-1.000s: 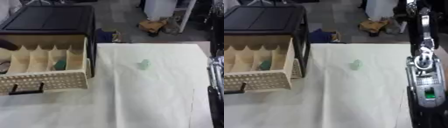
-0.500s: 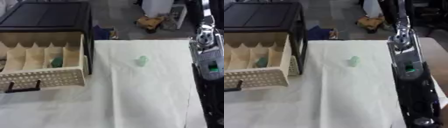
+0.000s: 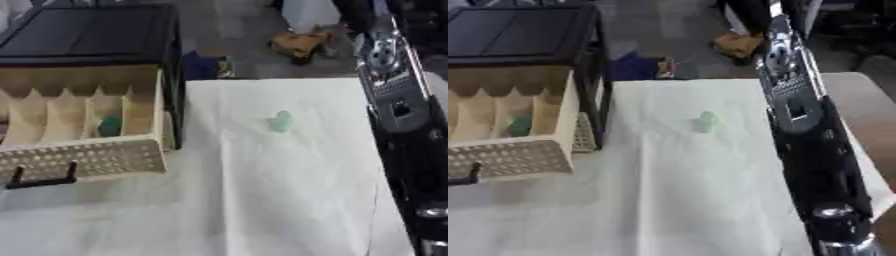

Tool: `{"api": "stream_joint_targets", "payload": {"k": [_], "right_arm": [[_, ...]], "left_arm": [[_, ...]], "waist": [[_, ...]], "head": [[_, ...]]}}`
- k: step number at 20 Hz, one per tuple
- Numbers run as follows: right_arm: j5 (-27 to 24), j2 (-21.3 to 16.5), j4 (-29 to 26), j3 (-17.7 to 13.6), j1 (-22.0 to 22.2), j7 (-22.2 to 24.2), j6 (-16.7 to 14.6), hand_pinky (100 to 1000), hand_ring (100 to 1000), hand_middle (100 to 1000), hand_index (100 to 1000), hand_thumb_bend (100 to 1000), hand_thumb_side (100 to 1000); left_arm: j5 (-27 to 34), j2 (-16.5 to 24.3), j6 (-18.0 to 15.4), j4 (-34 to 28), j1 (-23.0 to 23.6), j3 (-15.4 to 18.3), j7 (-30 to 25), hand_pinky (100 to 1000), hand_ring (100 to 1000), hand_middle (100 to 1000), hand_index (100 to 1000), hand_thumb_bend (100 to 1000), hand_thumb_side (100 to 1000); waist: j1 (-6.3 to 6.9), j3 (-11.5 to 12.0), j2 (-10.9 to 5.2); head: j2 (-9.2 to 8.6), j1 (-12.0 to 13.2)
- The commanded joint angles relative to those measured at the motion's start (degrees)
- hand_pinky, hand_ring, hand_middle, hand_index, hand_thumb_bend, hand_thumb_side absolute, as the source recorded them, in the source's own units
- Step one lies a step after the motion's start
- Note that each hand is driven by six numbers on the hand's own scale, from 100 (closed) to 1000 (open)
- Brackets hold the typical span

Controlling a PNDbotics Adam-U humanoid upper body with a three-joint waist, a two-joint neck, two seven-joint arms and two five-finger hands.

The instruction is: Pick up objects from table and place into drawer.

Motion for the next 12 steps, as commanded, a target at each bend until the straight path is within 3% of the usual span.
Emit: {"api": "stream_joint_targets", "payload": {"k": [1,8,12], "right_arm": [[3.1,-2.3,3.2,0.9,-3.4,2.1,-0.8,693,706,566,825,492,1000],[9.2,-4.8,13.1,3.5,-8.9,8.2,-2.7,718,725,591,851,558,1000],[12.8,-5.6,18.9,4.0,-11.0,11.7,-4.8,722,721,593,847,591,1000]], "left_arm": [[2.9,1.0,-0.7,-0.7,0.3,0.2,2.8,100,100,100,802,100,888],[9.0,0.9,-1.6,-0.7,1.6,-0.8,8.8,100,100,100,799,112,894],[12.6,-0.5,-1.7,-0.7,2.1,-0.8,9.4,100,100,100,801,141,896]], "waist": [[0.2,-0.1,-1.12],[0.22,-0.5,-1.39],[0.19,-0.6,-1.56]], "head": [[-0.13,0.0],[-0.09,0.7],[0.06,1.0]]}}
